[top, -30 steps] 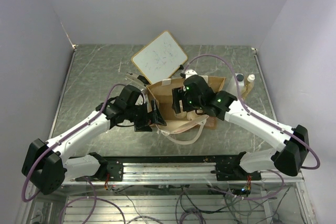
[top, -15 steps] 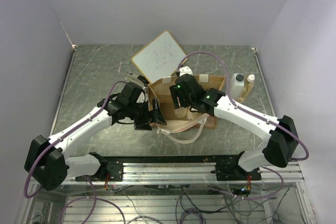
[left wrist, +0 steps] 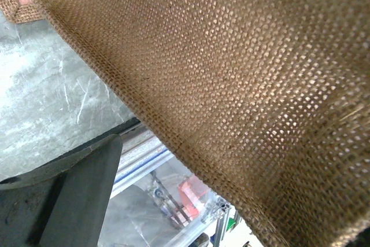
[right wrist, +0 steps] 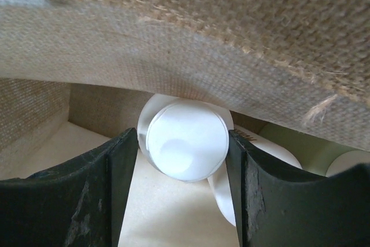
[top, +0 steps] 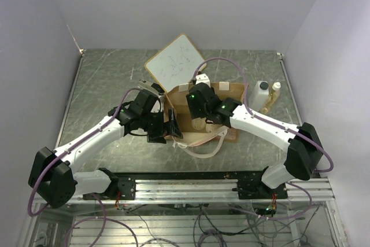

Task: Take the personal care products out of the canvas bag

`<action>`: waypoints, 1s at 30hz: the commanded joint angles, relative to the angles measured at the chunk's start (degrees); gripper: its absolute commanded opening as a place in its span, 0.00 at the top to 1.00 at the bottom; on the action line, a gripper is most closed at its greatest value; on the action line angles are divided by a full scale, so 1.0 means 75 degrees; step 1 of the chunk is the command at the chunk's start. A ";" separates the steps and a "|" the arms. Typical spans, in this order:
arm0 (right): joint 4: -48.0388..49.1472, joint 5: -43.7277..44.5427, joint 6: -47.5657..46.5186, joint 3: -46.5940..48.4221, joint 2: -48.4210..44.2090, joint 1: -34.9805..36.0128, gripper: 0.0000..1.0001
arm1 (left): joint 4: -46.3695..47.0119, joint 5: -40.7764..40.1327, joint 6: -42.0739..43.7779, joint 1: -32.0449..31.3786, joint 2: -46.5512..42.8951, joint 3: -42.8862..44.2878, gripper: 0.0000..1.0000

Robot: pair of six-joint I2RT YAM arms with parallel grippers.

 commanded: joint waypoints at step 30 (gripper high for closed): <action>0.0229 0.0182 0.0371 0.0316 -0.0502 0.0010 1.00 | -0.0441 -0.0971 -0.0425 -0.0039 -0.0734 0.0724 0.01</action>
